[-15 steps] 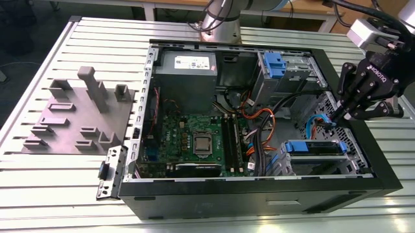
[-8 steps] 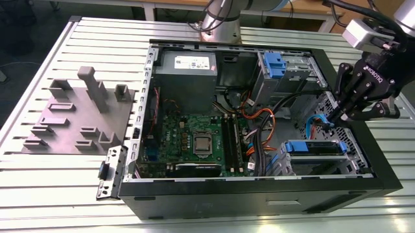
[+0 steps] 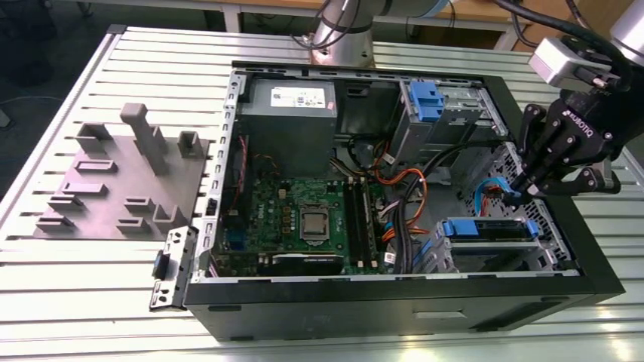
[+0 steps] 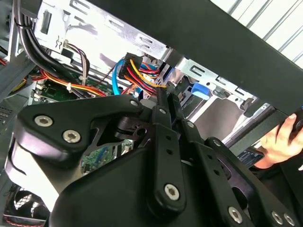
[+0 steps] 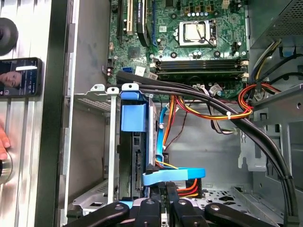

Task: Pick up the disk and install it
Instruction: 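Insert the first disk wire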

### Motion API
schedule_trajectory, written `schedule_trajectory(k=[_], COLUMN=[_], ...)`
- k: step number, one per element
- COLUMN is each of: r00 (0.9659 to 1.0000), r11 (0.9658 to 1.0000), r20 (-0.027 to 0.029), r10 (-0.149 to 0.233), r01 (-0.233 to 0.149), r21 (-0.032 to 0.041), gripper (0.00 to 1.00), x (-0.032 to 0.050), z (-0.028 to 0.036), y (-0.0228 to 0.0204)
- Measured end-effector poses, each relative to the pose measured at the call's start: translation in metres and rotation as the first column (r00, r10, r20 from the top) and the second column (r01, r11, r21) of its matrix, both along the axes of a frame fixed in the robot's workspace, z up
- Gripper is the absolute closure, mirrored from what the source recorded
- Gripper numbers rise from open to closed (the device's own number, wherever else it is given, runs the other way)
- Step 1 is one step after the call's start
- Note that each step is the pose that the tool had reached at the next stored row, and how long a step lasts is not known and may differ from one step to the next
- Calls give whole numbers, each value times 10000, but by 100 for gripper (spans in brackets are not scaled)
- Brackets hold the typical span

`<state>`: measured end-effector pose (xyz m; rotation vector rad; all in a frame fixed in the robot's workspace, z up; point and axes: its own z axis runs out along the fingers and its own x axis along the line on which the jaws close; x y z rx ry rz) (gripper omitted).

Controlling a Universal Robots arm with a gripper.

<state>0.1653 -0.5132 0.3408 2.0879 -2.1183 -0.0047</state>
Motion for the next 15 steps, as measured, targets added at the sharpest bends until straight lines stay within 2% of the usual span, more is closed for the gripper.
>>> schedule_trajectory(k=[6,15], r00=[10000,10000], r11=[10000,10000], r20=[12,43], r10=[0,9], r01=[0,-9], r21=[-4,-1], gripper=[84,84], x=[-1,-12], z=[2,-1], y=[-6,-73])
